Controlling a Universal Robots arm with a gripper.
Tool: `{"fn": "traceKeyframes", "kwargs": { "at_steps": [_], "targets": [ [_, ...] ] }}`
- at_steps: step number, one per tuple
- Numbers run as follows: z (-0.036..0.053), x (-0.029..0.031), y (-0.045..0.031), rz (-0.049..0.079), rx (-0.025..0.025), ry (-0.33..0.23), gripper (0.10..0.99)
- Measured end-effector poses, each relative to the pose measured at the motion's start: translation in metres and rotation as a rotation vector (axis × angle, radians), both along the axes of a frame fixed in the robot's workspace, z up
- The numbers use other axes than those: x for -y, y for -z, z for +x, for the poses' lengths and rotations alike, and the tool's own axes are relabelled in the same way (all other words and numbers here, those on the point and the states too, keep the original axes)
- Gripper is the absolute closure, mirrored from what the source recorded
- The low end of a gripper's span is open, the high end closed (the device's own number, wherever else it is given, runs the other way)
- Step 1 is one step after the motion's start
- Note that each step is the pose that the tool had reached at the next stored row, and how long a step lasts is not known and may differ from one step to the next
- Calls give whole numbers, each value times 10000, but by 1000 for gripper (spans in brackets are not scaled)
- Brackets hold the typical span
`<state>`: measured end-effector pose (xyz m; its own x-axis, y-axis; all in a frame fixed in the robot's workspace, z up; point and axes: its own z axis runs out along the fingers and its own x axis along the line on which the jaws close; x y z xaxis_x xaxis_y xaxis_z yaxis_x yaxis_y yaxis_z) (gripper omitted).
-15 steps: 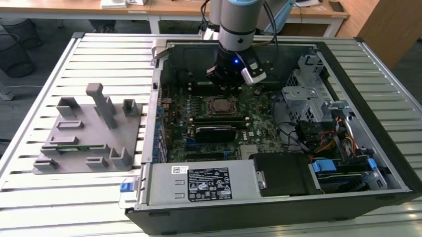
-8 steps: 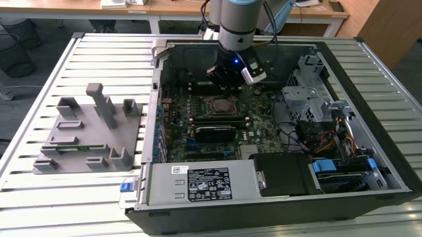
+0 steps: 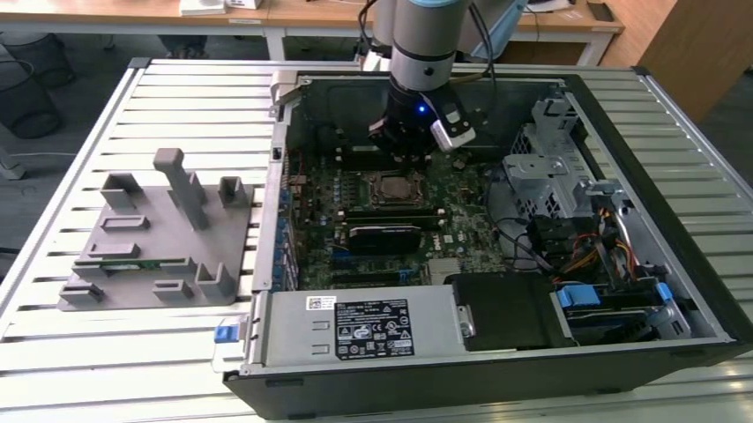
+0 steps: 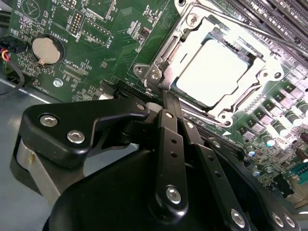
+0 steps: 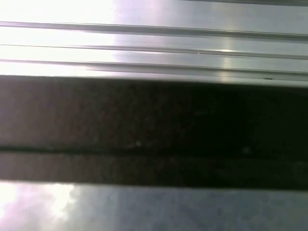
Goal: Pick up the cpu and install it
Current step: 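Install the first cpu locking lever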
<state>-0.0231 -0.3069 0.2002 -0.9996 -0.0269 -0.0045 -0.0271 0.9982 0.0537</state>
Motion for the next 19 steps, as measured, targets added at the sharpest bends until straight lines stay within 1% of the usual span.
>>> {"fn": "traceKeyframes", "kwargs": {
  "at_steps": [6, 8, 12, 14, 15, 19],
  "targets": [
    [2, -12, 26, -191, -7, 0, 980],
    [2, -17, 36, -229, -4, 0, 980],
    [3, -26, 49, -252, -4, -1, 980],
    [3, -28, 53, -248, -3, 0, 980],
    [3, -28, 54, -222, -2, 0, 980],
    [4, -31, 56, 5, 2, -1, 980]
  ]
}}
